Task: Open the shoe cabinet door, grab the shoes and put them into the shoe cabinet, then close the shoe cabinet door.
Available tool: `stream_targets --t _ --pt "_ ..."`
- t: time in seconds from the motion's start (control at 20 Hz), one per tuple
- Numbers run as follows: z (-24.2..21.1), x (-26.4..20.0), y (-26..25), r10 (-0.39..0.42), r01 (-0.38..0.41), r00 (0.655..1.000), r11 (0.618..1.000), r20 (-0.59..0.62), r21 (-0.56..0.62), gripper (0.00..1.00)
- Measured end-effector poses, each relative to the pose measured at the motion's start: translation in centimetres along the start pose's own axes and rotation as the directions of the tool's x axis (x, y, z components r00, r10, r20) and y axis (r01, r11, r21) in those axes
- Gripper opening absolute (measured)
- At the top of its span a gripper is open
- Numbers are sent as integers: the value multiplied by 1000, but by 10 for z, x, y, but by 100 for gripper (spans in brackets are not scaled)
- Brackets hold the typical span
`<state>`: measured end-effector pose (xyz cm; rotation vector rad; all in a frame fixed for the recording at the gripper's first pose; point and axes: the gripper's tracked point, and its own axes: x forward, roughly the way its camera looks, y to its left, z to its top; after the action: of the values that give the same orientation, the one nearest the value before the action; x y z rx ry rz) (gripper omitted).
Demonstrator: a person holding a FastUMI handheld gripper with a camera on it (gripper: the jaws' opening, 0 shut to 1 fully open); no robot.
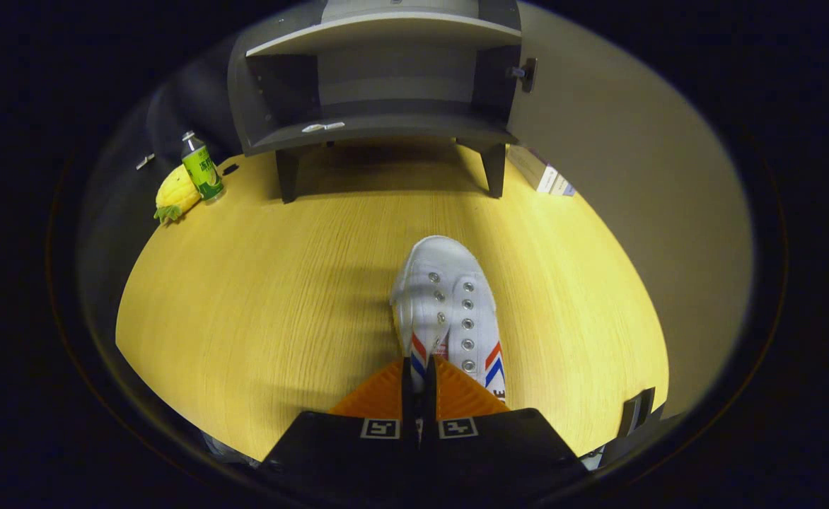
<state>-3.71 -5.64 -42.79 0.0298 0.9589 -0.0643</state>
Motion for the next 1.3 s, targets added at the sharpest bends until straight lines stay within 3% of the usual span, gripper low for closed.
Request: stream_targets --t 0.35,0.65,0.95,1.3 --pt "69 -64 23 28 -26 989 1000 145 -15 5" --pt "155 -127 43 56 -53 965 998 257 -19 5" --pt "276 -177 53 69 -53 909 997 411 -49 5" --pt "406 -188 63 61 -34 840 998 538 -59 5"
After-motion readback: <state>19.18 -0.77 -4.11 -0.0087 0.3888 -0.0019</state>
